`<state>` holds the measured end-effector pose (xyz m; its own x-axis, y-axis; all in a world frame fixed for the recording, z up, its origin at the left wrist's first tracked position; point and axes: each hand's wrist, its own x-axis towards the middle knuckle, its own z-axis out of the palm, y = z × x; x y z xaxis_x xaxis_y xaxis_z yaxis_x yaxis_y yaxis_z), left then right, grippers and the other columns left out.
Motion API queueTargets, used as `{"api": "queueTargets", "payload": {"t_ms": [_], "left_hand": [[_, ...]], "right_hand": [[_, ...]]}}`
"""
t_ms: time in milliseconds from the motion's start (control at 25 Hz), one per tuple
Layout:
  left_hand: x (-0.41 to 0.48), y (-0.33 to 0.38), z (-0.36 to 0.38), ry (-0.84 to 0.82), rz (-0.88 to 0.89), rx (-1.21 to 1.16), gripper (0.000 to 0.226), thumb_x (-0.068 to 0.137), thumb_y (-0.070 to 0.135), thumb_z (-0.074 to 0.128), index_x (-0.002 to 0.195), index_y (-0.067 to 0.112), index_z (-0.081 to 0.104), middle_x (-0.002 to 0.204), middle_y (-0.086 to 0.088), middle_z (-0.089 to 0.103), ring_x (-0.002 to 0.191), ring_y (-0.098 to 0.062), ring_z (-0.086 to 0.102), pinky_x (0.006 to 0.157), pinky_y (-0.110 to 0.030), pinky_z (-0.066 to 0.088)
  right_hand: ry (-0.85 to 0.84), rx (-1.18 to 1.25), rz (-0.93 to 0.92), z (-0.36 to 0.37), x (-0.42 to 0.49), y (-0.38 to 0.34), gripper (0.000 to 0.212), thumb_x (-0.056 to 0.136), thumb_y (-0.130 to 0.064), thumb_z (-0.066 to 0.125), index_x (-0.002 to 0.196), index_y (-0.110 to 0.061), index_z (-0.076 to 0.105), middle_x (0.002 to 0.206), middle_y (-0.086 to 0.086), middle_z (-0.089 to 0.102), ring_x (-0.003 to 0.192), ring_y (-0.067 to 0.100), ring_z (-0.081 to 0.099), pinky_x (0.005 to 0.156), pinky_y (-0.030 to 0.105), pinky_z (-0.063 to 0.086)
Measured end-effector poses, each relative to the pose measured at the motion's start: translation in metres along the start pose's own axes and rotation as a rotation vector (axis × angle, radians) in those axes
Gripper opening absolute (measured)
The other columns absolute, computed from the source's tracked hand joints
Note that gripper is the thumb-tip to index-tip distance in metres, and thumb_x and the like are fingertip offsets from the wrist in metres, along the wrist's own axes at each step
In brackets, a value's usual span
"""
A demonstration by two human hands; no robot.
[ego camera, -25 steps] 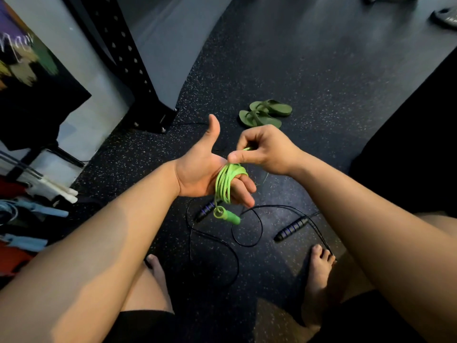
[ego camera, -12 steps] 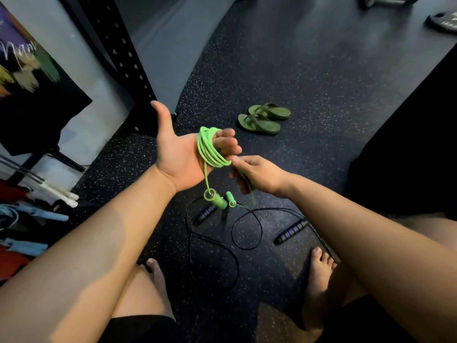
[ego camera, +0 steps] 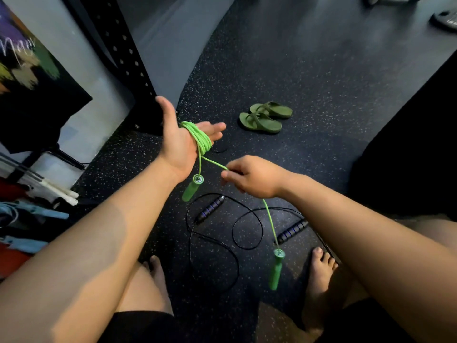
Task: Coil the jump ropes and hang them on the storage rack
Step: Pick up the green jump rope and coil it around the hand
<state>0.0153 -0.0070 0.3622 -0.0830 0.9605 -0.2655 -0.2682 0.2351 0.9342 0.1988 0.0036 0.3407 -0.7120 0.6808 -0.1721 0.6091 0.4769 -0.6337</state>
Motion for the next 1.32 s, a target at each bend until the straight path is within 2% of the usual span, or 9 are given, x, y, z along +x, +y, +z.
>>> {"api": "queueTargets", "payload": {"t_ms": [160, 320, 440, 560, 680, 800, 920, 1080, 1320], "left_hand": [[0.007, -0.016, -0.001, -0.07, -0.166, 0.359, 0.128, 0.08, 0.087, -0.014, 0.14, -0.004, 0.052, 0.113, -0.017, 0.076, 0.115, -0.022, 0.069, 0.124, -0.047, 0.025], [-0.002, -0.014, 0.001, -0.389, -0.384, 0.534, 0.141, 0.071, 0.091, -0.02, 0.111, -0.008, 0.072, 0.109, -0.028, 0.074, 0.11, -0.029, 0.071, 0.116, -0.043, 0.036], [-0.009, -0.012, 0.005, -0.605, -0.498, 0.629, 0.149, 0.067, 0.091, -0.023, 0.107, -0.022, 0.064, 0.088, -0.028, 0.074, 0.097, -0.035, 0.072, 0.102, -0.041, 0.043], [-0.014, -0.009, 0.007, -0.781, -0.58, 0.568, 0.144, 0.063, 0.094, -0.022, 0.095, -0.018, 0.063, 0.064, -0.02, 0.069, 0.073, -0.034, 0.07, 0.084, -0.037, 0.049], [-0.019, 0.0, 0.005, -0.884, -0.536, 0.406, 0.133, 0.054, 0.097, -0.019, 0.078, -0.005, 0.063, 0.048, -0.011, 0.059, 0.056, -0.029, 0.066, 0.073, -0.035, 0.053], [-0.024, 0.008, 0.003, -0.767, -0.434, 0.156, 0.127, 0.051, 0.099, -0.017, 0.071, 0.001, 0.061, 0.04, -0.007, 0.049, 0.051, -0.027, 0.062, 0.069, -0.032, 0.053], [-0.024, 0.012, -0.003, -0.601, -0.314, -0.06, 0.125, 0.054, 0.102, -0.017, 0.071, 0.005, 0.061, 0.045, -0.004, 0.047, 0.057, -0.027, 0.059, 0.074, -0.035, 0.049], [-0.021, 0.018, -0.005, -0.37, -0.15, -0.409, 0.123, 0.061, 0.105, 0.004, 0.086, 0.001, 0.065, 0.069, -0.007, 0.056, 0.067, -0.026, 0.06, 0.078, -0.034, 0.052], [-0.007, 0.008, -0.008, -0.155, 0.032, -0.296, 0.129, 0.071, 0.096, -0.004, 0.122, -0.005, 0.058, 0.112, -0.021, 0.072, 0.114, -0.036, 0.066, 0.117, -0.045, 0.038]], "right_hand": [[0.155, -0.07, -0.087, -0.011, 0.0, 0.0, 0.031, 0.1, -0.04, 0.057, 0.093, -0.015, 0.075, 0.067, -0.001, 0.061, 0.059, 0.015, 0.052, 0.059, 0.032, 0.038], [0.199, 0.065, -0.101, -0.017, -0.002, 0.005, 0.026, 0.091, -0.043, 0.071, 0.082, -0.02, 0.077, 0.063, -0.009, 0.063, 0.055, 0.002, 0.054, 0.055, 0.02, 0.038], [0.101, 0.246, -0.139, -0.022, -0.006, 0.009, 0.024, 0.082, -0.037, 0.081, 0.079, -0.014, 0.074, 0.068, -0.001, 0.072, 0.059, 0.007, 0.061, 0.059, 0.025, 0.046], [0.109, 0.303, -0.152, -0.024, -0.006, 0.02, 0.031, 0.078, -0.038, 0.083, 0.075, -0.01, 0.07, 0.061, -0.004, 0.061, 0.056, 0.005, 0.049, 0.055, 0.025, 0.039], [0.196, 0.353, -0.103, -0.018, -0.003, 0.035, 0.052, 0.083, -0.051, 0.074, 0.073, -0.001, 0.063, 0.059, -0.002, 0.046, 0.055, 0.007, 0.037, 0.052, 0.027, 0.031], [0.235, 0.398, -0.028, -0.008, -0.001, 0.039, 0.07, 0.09, -0.064, 0.051, 0.076, 0.004, 0.062, 0.061, 0.005, 0.048, 0.056, 0.012, 0.041, 0.054, 0.029, 0.035], [0.173, 0.526, 0.053, 0.003, 0.005, 0.039, 0.059, 0.102, -0.054, 0.041, 0.077, -0.006, 0.066, 0.061, 0.007, 0.053, 0.057, 0.019, 0.051, 0.062, 0.033, 0.044], [0.022, 0.474, 0.122, 0.016, 0.006, 0.035, 0.042, 0.108, -0.037, 0.038, 0.089, -0.013, 0.068, 0.061, 0.01, 0.059, 0.057, 0.02, 0.051, 0.061, 0.031, 0.04], [-0.124, 0.263, 0.07, 0.015, 0.004, 0.016, 0.029, 0.106, -0.031, 0.047, 0.101, -0.014, 0.069, 0.064, 0.001, 0.064, 0.054, 0.012, 0.053, 0.06, 0.028, 0.046]]}}
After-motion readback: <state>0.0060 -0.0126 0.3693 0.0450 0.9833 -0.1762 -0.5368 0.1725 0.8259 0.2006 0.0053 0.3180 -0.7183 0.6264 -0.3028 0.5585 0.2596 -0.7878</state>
